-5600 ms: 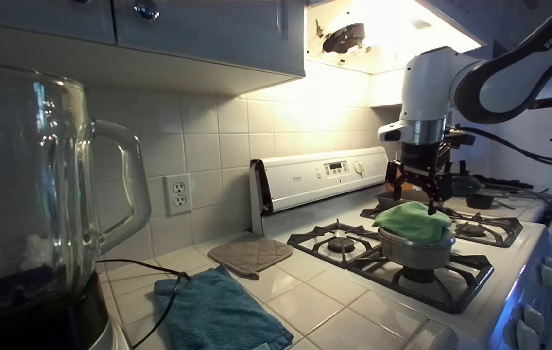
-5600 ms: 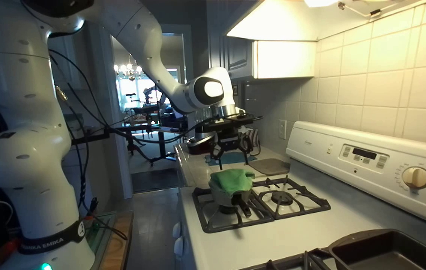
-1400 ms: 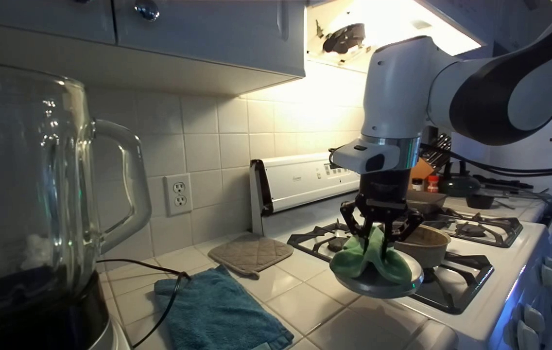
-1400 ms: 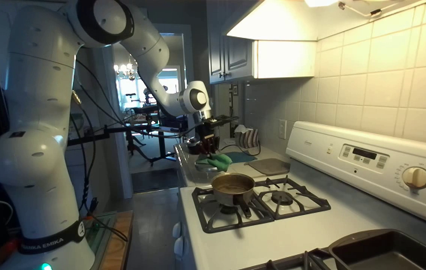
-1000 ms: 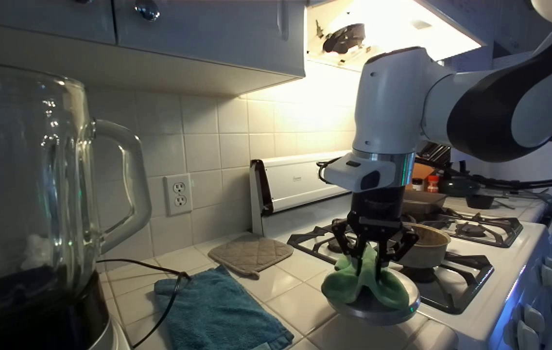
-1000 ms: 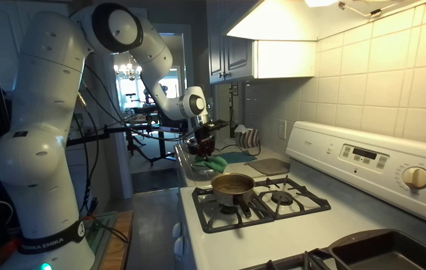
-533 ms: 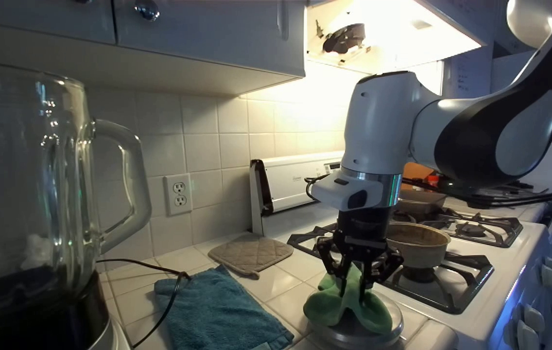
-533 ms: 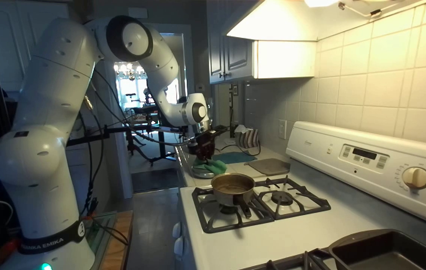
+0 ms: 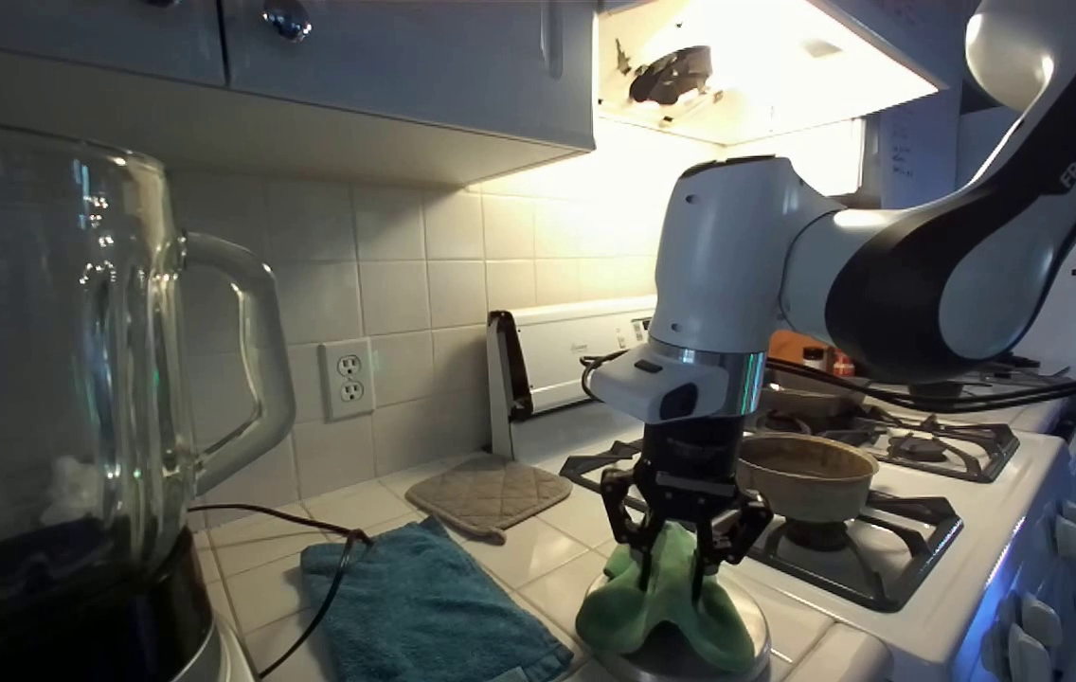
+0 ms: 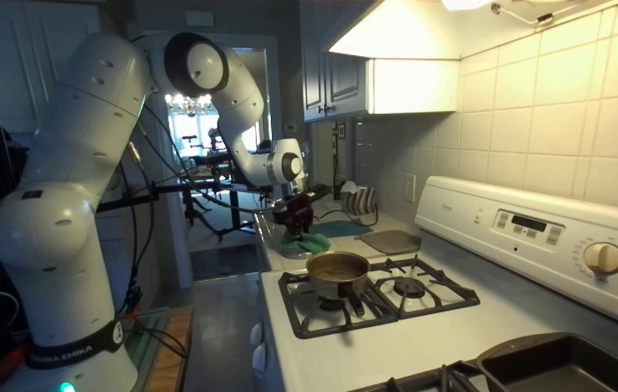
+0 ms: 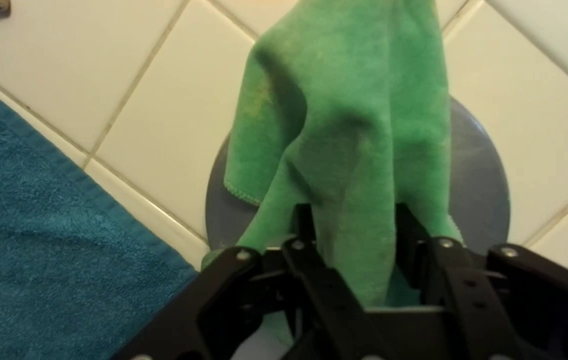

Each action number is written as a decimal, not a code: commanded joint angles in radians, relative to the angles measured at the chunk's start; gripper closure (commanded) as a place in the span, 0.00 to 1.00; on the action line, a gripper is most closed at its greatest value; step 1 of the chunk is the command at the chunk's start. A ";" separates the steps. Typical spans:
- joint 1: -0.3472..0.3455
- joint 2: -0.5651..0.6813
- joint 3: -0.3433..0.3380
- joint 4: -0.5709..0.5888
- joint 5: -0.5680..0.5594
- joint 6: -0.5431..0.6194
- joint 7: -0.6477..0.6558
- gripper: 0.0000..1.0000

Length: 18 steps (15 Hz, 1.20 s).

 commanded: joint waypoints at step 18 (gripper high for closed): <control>-0.057 -0.125 0.028 -0.001 0.199 -0.035 0.027 0.00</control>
